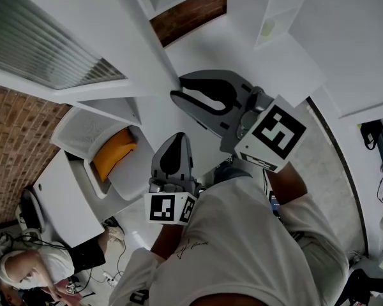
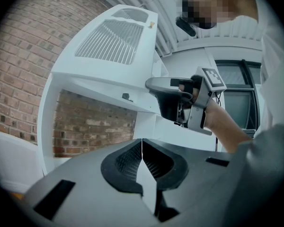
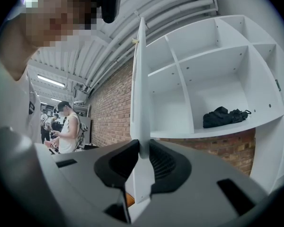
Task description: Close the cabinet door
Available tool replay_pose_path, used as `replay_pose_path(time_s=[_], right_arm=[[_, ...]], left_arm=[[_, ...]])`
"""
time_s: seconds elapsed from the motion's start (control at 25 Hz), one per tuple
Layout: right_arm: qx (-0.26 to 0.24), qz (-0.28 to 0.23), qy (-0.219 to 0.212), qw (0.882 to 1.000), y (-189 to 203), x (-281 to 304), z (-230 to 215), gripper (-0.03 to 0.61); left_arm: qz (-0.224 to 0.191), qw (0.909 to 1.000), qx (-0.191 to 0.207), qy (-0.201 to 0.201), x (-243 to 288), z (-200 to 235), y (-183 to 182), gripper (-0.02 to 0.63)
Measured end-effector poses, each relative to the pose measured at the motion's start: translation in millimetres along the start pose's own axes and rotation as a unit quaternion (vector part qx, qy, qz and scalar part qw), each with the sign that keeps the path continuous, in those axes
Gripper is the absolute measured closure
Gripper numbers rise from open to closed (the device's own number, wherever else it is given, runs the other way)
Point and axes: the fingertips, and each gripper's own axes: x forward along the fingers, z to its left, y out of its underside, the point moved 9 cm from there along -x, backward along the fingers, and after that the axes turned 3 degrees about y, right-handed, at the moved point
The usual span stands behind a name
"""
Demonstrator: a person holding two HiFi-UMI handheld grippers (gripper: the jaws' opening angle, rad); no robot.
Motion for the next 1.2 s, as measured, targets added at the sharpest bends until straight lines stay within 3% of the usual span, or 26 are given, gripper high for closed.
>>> replay_pose_path(time_s=[1.2], right_arm=[[0.008,-0.003,-0.015,1.0,2.6,17.2,-39.1,0.495]], left_arm=[[0.004,1.0,0.001,0.001,14.5,1.2,-1.1,0.597]])
